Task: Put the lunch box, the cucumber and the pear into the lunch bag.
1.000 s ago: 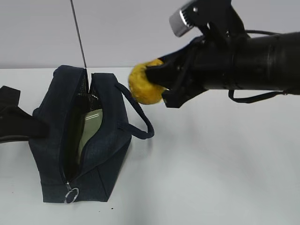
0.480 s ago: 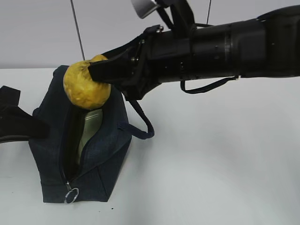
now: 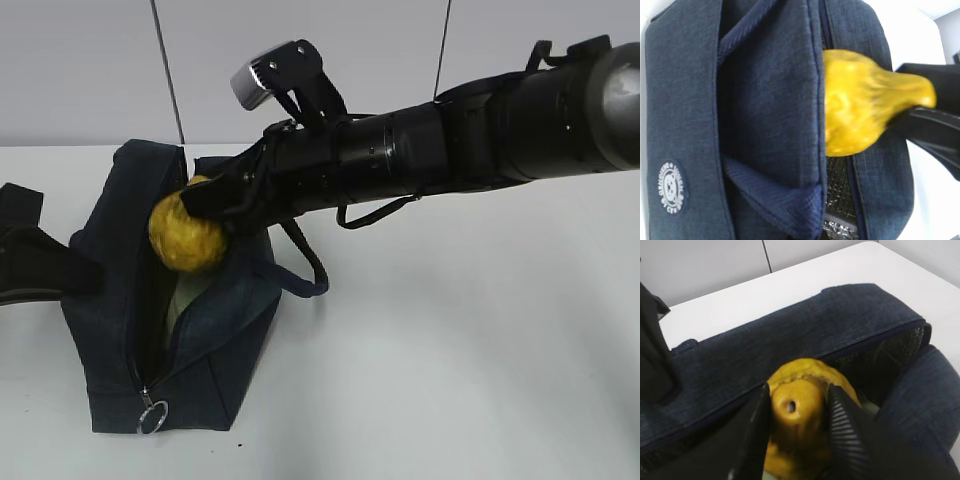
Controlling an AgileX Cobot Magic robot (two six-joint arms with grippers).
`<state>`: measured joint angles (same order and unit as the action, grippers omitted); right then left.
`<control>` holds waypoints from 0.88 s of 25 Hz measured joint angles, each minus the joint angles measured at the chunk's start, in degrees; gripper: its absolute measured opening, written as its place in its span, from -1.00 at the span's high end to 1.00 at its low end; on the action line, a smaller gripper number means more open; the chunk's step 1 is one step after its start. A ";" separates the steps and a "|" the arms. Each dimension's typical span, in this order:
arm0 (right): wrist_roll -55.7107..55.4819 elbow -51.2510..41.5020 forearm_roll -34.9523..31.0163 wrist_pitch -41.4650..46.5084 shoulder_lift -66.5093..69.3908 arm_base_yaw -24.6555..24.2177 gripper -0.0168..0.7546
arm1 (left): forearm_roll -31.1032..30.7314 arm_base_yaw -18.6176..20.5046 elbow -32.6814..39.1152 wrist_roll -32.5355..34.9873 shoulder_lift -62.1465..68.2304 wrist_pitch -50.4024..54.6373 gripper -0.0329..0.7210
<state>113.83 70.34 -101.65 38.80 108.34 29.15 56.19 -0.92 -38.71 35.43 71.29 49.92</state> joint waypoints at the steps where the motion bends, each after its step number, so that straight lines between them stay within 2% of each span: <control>1: -0.08 0.27 0.00 0.01 0.25 0.00 0.13 | 0.00 0.00 0.00 0.00 0.00 0.00 0.96; 5: -0.22 0.65 -0.10 0.01 0.37 0.00 -0.16 | 0.05 0.00 0.00 0.00 0.00 -0.06 0.96; 8: -1.33 0.65 -0.10 -0.64 -0.57 0.00 -0.22 | 0.05 0.00 0.00 0.00 0.00 -0.42 0.96; 12: -6.77 0.65 1.56 -9.31 -4.46 0.11 -0.24 | 0.10 0.00 0.00 0.00 0.00 -0.52 0.96; 14: -10.82 0.65 4.61 -12.66 -6.33 0.11 -0.24 | 0.15 0.00 0.00 0.00 0.00 -0.57 0.96; 17: -20.07 0.65 10.19 -12.32 -7.39 0.11 -0.24 | 0.17 0.00 0.00 0.00 0.00 -0.71 0.96; 22: -39.53 0.65 23.91 -10.51 -7.39 0.11 -0.24 | 0.22 0.00 0.00 0.00 0.00 -1.01 0.96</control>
<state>74.30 71.00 -77.73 28.28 100.95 29.26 56.40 -0.92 -38.71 35.43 71.29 48.91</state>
